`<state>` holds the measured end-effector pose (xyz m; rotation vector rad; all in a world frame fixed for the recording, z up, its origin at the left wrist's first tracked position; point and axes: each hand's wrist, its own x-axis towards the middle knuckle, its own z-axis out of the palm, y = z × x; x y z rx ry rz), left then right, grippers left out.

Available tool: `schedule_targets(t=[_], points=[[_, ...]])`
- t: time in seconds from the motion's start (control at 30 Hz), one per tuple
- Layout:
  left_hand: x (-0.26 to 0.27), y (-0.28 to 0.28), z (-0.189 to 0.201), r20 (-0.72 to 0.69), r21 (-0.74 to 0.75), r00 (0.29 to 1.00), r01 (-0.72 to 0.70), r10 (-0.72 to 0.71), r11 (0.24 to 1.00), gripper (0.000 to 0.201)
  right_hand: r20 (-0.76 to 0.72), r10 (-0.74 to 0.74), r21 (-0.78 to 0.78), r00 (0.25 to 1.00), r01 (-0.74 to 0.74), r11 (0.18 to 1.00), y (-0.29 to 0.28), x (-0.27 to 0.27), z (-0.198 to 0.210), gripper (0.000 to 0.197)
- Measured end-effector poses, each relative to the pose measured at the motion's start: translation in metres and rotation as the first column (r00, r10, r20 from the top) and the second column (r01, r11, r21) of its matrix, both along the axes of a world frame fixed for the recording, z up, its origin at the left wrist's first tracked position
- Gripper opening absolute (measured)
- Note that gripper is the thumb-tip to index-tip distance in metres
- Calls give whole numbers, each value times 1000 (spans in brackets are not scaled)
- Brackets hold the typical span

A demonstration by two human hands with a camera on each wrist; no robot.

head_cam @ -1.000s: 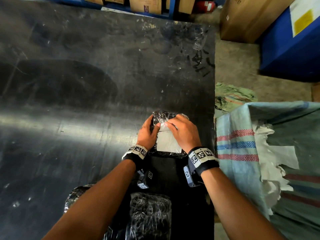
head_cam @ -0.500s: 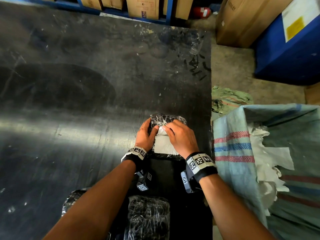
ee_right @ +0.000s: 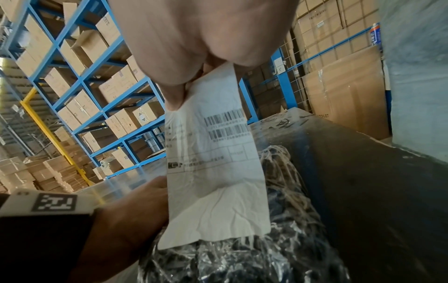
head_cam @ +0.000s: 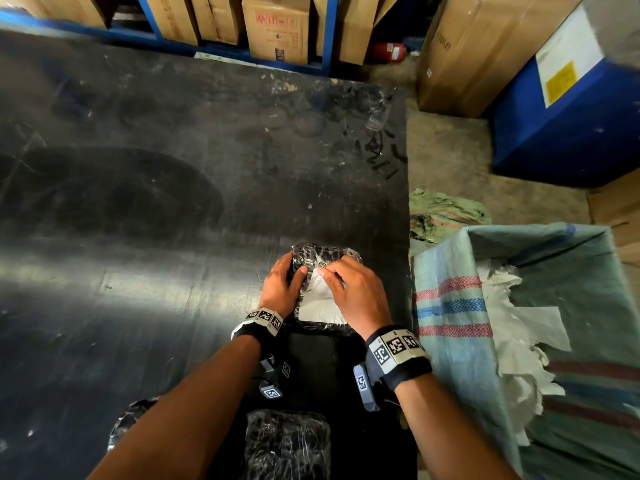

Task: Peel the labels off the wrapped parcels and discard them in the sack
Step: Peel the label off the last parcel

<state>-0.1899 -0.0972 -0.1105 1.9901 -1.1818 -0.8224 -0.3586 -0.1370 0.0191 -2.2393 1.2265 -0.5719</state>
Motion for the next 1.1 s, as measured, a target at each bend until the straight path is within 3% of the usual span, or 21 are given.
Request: schedule_targets(t=[0.2,0.4,0.47,0.7,0.83,0.93,1.1], points=[[-6,3,3,-111,-7,993,-34,33,999,51,-1,-22,13,1000,22,1000,-8,0,-8,21],[-16,13,-5,-270,9,961,-50,51,999,76,-46,-31,48,998,34,998,-11,-1,-7,27],[-15,14,-4,-260,16,965,-36,39,999,69,-66,-32,81,997,37,996,-12,-2,-7,32],[-16,13,1,-213,34,975,-58,64,998,63,-49,6,108,999,0,994,-13,-4,-12,7],[-15,12,6,-202,33,978,-52,58,998,61,-72,-61,70,996,66,995,-8,0,-14,8],[-15,12,4,-174,53,983,-55,64,997,61,-8,-33,91,999,34,995,-8,3,-13,8],[-15,9,9,-78,95,995,-57,64,994,58,-49,-22,-11,999,21,1000,0,1,-6,18]])
